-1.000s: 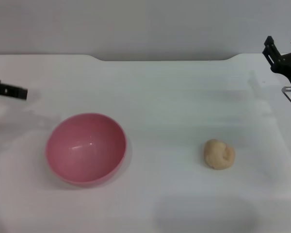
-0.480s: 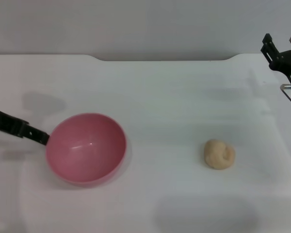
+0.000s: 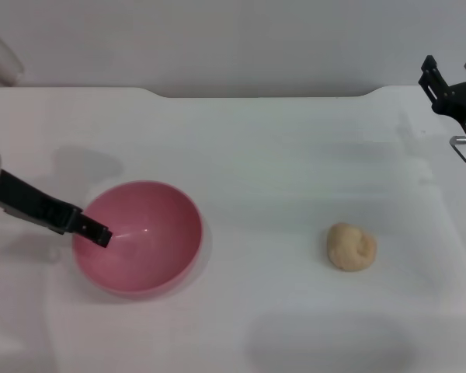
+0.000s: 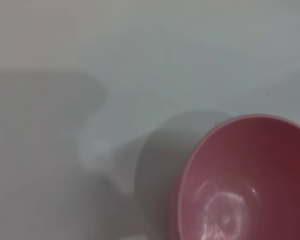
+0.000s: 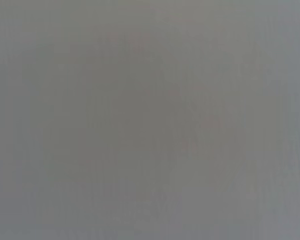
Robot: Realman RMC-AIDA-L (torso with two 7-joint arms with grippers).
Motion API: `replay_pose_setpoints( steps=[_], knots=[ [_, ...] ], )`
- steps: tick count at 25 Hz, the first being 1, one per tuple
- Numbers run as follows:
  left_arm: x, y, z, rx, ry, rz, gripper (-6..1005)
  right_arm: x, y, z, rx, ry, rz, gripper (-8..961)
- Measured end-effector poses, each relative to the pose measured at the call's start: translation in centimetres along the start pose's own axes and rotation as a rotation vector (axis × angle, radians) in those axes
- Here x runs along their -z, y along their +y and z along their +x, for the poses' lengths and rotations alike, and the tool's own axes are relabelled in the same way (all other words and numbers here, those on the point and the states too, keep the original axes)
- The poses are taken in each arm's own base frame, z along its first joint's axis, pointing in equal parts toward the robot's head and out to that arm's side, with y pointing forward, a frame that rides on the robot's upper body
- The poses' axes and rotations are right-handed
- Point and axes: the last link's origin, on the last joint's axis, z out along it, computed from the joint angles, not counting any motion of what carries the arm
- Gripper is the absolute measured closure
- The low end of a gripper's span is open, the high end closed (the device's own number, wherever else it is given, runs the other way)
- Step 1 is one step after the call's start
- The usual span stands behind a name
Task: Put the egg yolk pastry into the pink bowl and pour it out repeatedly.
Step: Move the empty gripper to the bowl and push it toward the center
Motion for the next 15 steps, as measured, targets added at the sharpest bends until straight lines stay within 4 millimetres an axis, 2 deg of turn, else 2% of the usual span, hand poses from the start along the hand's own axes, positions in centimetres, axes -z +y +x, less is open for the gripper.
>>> replay_pose_setpoints(
  steps=[8, 15],
  knots=[
    [-2.0, 0.1, 1.2, 0.005, -0.014, -0.01, 197, 0.2, -0.2, 0.1, 0.0, 0.003, 0.006, 257],
    [-3.0, 0.1, 1.1, 0.007, -0.031, -0.015, 198, 0.2, -0.4, 0.1, 0.002, 0.001, 0.011, 258]
  ],
)
